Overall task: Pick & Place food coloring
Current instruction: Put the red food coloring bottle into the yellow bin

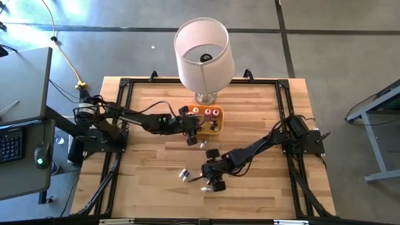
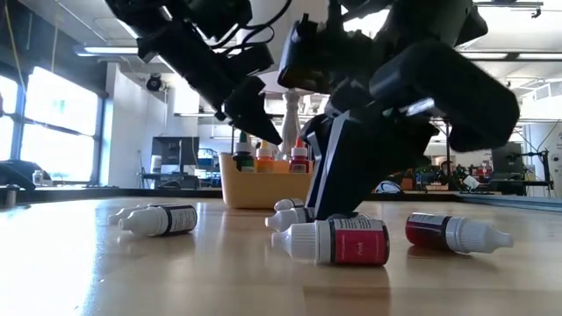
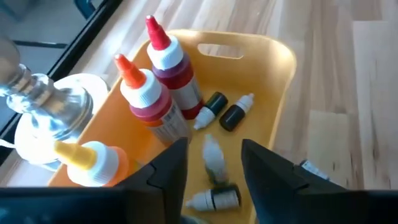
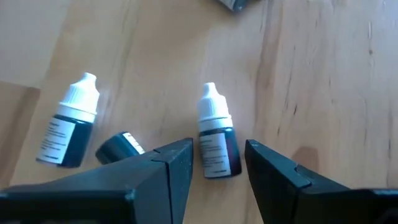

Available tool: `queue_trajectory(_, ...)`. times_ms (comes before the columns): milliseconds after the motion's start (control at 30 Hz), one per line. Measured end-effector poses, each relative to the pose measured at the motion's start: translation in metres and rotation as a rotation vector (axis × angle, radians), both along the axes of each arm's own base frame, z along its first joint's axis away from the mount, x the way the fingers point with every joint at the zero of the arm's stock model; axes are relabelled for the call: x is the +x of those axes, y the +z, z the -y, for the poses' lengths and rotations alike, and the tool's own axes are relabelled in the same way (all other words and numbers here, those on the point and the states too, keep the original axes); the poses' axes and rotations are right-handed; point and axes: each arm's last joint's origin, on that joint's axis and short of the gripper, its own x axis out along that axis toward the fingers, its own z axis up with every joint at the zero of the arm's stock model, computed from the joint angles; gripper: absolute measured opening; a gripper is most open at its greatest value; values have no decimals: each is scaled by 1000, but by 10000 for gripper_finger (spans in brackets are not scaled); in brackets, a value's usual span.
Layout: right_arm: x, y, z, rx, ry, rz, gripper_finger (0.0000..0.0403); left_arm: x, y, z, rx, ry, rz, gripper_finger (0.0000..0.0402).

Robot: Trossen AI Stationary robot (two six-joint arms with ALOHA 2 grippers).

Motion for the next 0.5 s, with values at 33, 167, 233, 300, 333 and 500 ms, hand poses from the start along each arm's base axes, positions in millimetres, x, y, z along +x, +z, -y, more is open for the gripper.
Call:
queue_trajectory(33, 0, 0, 0, -2, -2, 1, 140, 0, 0, 0, 2, 2, 2, 151)
queue_trajectory(167, 0, 0, 1, -15, -9, 0, 140, 1, 2, 4, 6, -3, 8, 157)
queue_trajectory(233, 0, 0, 1, -28, -18, 4, 137, 3, 6, 7, 5, -14, 1, 158)
queue_trajectory(300, 0, 0, 1, -31, -20, 5, 130, 6, 13, 13, -7, -40, -17, 158)
queue_trajectory(333, 0, 0, 1, -31, -20, 5, 126, 8, 18, 17, -12, -57, -34, 158)
queue_trajectory(500, 0, 0, 1, -25, -9, 3, 98, 13, 57, 41, 24, -104, -159, 158)
